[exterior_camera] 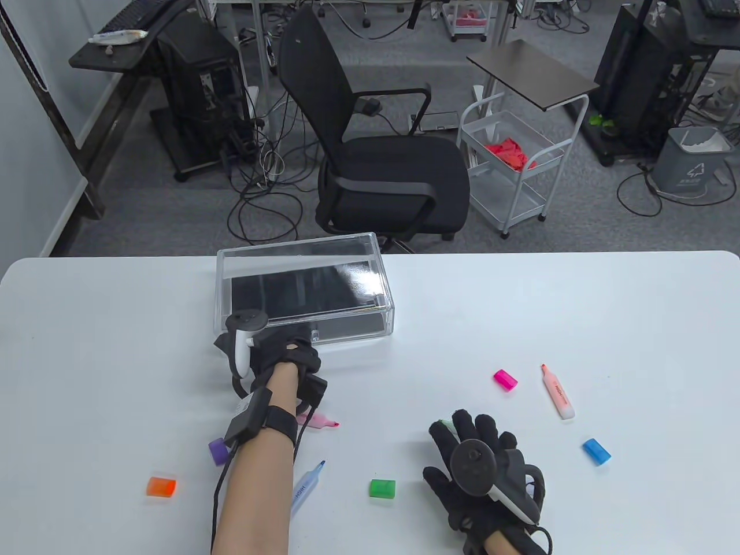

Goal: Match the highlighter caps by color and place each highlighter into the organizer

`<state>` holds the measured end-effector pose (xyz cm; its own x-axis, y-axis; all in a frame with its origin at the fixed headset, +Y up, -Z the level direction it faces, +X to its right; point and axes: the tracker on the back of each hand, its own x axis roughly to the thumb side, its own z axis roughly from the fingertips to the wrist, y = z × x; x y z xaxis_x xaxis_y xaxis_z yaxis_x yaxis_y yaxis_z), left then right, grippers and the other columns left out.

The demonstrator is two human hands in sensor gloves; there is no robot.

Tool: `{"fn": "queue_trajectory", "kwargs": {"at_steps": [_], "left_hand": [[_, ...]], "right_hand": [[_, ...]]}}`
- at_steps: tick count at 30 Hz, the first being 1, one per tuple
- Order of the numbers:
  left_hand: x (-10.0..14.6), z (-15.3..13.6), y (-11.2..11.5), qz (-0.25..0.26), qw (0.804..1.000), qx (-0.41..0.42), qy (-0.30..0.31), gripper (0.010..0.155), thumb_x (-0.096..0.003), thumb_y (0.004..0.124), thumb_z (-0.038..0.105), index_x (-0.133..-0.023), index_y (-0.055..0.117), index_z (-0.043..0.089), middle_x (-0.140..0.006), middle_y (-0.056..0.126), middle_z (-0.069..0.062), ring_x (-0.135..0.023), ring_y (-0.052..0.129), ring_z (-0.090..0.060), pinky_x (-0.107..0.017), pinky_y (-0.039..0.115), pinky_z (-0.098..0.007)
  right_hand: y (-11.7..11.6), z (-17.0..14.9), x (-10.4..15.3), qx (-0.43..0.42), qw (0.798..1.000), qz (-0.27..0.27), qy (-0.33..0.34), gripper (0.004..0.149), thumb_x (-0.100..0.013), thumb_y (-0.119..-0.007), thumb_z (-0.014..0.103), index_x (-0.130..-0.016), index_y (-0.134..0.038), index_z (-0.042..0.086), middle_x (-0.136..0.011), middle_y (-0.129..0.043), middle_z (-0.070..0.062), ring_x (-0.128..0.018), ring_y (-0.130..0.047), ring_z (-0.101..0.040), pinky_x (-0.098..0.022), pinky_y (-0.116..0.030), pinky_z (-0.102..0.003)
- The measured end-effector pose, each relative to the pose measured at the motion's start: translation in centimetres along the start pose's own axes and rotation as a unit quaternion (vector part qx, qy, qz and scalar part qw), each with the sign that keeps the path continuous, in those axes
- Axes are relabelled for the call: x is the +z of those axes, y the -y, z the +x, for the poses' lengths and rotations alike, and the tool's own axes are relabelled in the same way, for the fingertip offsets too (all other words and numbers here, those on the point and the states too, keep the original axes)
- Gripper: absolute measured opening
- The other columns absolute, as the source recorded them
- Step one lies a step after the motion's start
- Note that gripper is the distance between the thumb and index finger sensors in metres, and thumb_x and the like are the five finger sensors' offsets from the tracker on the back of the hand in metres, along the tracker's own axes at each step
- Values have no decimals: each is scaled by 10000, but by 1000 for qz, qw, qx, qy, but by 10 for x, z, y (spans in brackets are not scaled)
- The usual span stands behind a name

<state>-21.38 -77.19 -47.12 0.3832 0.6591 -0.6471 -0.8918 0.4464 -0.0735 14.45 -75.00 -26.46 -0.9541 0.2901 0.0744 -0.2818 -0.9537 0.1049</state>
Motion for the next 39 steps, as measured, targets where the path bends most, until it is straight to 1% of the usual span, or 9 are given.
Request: {"fn": "queue_trajectory", "kwargs": {"at_steps": [8, 19, 26, 29, 31, 33, 35, 37, 39], "left_hand": [[6, -6, -1, -2, 1000, 20, -17, 551, -519, 765, 578, -878, 885, 176, -594, 1040, 127, -303, 1153, 22, -337, 1004, -221], [43, -29, 5, 10, 1000, 12, -23, 553, -477, 804, 535, -832, 928, 130, -545, 1067, 81, -245, 1158, -48, -298, 991, -282], [55, -39, 6, 0, 1000, 3, -16, 549, -478, 805, 536, -833, 926, 135, -543, 1067, 76, -241, 1144, -63, -296, 982, -290], [59, -39, 5, 19, 1000, -23, -1, 559, -473, 819, 569, -834, 928, 155, -541, 1074, 70, -231, 1137, -89, -291, 973, -306], [67, -35, 4, 34, 996, -75, 18, 622, -454, 810, 620, -845, 921, 149, -555, 1074, 45, -238, 1133, -115, -292, 965, -326], [79, -28, 3, 44, 986, -154, 38, 691, -446, 796, 662, -900, 868, 146, -626, 1050, 26, -296, 1128, -130, -328, 955, -339], [93, -19, 0, 66, 966, -239, 77, 675, -456, 792, 650, -933, 833, 175, -674, 1028, 37, -347, 1124, -129, -363, 948, -341], [108, -12, 1, 69, 941, -316, 102, 643, -464, 806, 625, -967, 801, 225, -747, 987, 44, -439, 1103, -162, -432, 917, -372], [118, -8, 6, 41, 907, -391, 149, 610, -474, 812, 590, -1006, 751, 298, -867, 906, 60, -609, 1059, -191, -529, 875, -397]], "right_hand": [[1, -1, -1, -8, 1000, -2, 2, 714, -402, -740, 531, -1026, -424, 386, -1143, -223, -19, -1039, -139, -390, -678, -153, -714], [0, 2, 1, -8, 1000, 0, 14, 714, -401, -739, 531, -1025, -425, 384, -1141, -225, -20, -1038, -142, -390, -678, -155, -713], [-1, 2, 2, -8, 1000, 3, 14, 714, -400, -739, 531, -1024, -425, 383, -1141, -223, -20, -1038, -143, -389, -678, -155, -712], [-1, 2, 2, -9, 1000, 4, 13, 714, -400, -739, 531, -1024, -425, 383, -1140, -225, -19, -1038, -143, -389, -677, -155, -712], [-1, 2, 2, -10, 1000, 4, 12, 715, -399, -740, 530, -1024, -424, 384, -1140, -225, -19, -1038, -143, -389, -678, -154, -712], [-1, 2, 3, -12, 1000, 4, 12, 714, -400, -740, 530, -1023, -425, 382, -1140, -224, -19, -1038, -143, -389, -677, -153, -713], [0, 2, 3, -10, 1000, 1, 12, 717, -399, -740, 530, -1025, -424, 380, -1140, -227, -21, -1038, -147, -390, -677, -151, -713], [0, 3, 4, -8, 1000, 0, 13, 717, -399, -740, 530, -1024, -424, 379, -1139, -228, -21, -1038, -149, -390, -677, -153, -713], [-1, 3, 4, -6, 1000, 3, 14, 717, -400, -739, 531, -1025, -423, 378, -1139, -229, -23, -1038, -150, -390, -676, -154, -713]]}}
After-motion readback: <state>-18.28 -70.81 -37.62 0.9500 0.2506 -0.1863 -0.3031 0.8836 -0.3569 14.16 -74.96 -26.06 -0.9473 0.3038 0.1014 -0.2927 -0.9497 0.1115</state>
